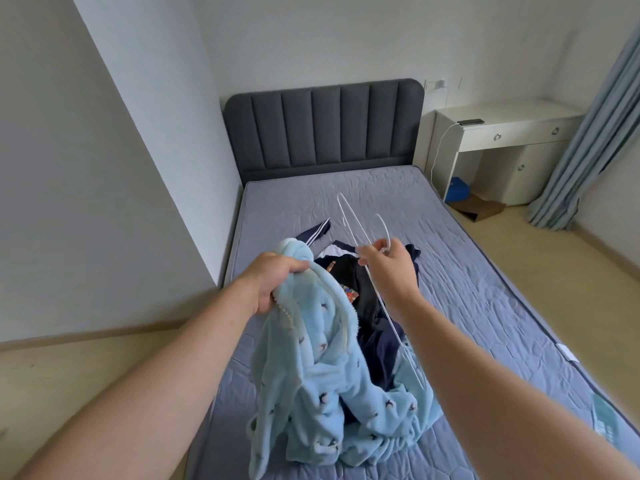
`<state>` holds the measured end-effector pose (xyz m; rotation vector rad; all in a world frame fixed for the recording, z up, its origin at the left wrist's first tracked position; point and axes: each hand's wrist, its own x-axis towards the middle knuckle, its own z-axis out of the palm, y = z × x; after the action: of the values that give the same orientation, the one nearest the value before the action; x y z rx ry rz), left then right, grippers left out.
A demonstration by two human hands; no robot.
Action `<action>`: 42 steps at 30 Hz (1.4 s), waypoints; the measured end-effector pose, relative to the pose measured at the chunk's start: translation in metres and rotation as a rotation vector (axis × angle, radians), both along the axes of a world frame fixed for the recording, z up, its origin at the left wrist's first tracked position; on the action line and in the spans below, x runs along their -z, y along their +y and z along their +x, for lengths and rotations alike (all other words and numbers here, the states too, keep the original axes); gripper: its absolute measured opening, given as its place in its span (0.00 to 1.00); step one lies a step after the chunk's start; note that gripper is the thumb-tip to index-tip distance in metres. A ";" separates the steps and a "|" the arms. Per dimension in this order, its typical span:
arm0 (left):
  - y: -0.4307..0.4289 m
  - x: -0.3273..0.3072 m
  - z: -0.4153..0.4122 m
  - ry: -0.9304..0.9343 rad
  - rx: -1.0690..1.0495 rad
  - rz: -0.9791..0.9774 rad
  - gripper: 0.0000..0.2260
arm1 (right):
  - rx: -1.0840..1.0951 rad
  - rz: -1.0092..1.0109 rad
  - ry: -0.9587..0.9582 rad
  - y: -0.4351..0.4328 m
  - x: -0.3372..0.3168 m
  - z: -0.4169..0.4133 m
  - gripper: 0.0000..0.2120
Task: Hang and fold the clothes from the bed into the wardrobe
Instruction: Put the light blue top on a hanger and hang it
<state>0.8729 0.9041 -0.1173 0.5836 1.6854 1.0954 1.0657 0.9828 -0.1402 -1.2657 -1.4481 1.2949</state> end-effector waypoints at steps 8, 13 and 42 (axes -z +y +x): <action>-0.017 0.002 -0.021 0.080 -0.098 -0.028 0.15 | 0.080 -0.272 0.566 0.007 -0.019 -0.009 0.20; -0.030 -0.003 -0.030 0.077 -0.133 -0.046 0.18 | -0.039 -0.539 0.938 0.010 -0.018 -0.020 0.18; -0.075 -0.033 -0.091 0.947 0.052 -0.069 0.20 | 0.032 0.049 -0.054 0.013 0.028 -0.025 0.18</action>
<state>0.7816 0.8294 -0.0846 1.2143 2.4667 0.7397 1.0410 0.9953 -0.1680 -1.2959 -1.4825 1.2049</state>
